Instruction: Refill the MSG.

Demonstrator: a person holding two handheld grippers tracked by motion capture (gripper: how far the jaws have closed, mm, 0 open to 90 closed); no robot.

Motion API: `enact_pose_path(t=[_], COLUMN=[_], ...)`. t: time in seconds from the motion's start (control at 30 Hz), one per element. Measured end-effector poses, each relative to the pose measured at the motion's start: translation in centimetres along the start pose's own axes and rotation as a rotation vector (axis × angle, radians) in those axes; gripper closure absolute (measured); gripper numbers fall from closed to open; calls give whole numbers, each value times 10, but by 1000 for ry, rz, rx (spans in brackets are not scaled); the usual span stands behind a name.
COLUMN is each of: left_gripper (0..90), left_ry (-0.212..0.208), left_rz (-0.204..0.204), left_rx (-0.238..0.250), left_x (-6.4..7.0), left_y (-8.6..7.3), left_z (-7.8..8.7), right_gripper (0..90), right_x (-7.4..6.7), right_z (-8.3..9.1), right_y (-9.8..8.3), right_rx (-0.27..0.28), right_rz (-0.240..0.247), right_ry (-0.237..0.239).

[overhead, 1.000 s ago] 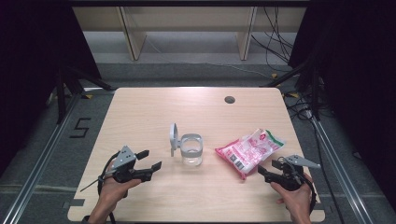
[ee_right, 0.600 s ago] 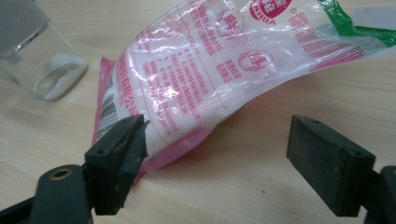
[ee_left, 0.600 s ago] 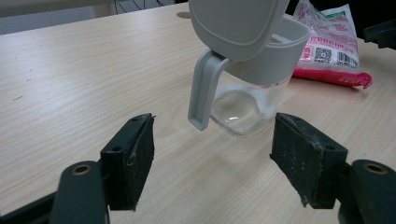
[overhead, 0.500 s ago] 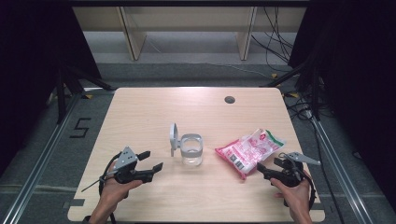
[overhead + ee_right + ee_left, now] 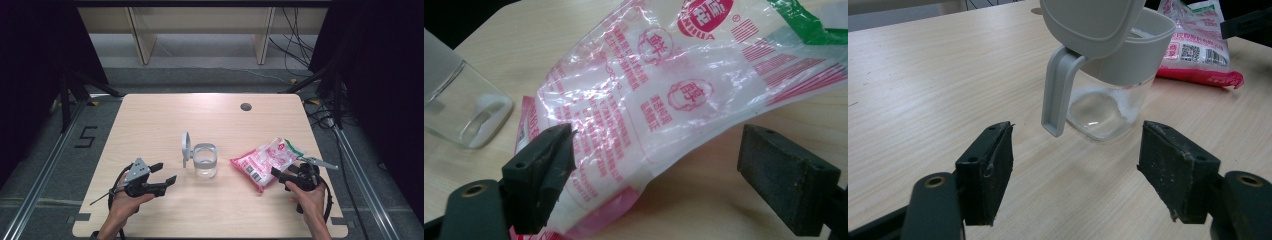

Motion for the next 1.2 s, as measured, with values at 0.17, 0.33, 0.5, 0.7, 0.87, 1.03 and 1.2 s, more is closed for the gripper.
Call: enact_pose_path(t=[0.17,0.33,0.5,0.7,0.87,1.03,1.2], left_gripper=[295,295,295,295,295,295,295], left_ry=[8,2,3,1,4,4,3], left_rz=[-6,0,0,-1,0,-1,-3], left_rx=[-13,-7,-11,-8,-10,-8,-9], left_x=[-1,-1,-1,-1,-1,-1,-1], left_y=[0,0,1,0,1,1,2], left_z=[2,0,1,0,1,0,0], right_gripper=[179,212,263,311,377,531,719], right_x=[-2,-2,-2,0,-3,-3,3], right_z=[-6,-12,-17,-23,-25,-24,-25], right_y=[2,5,8,9,10,11,14], right_rx=[-14,-16,-11,-19,-19,-24,7], right_rz=[-51,-75,-16,-20,-73,-87,-21], right_ry=[4,-9,-6,-17,-25,-50,-56])
Point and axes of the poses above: each handheld gripper's, and its own axes: z roughly backward along the jaws, y roughly out of its top, x roughly to its right, the point moved 5 cm from there along -z, roughly forward along the jaws, and after that the axes turned 4 degrees about -y, right-handed, at the moved point
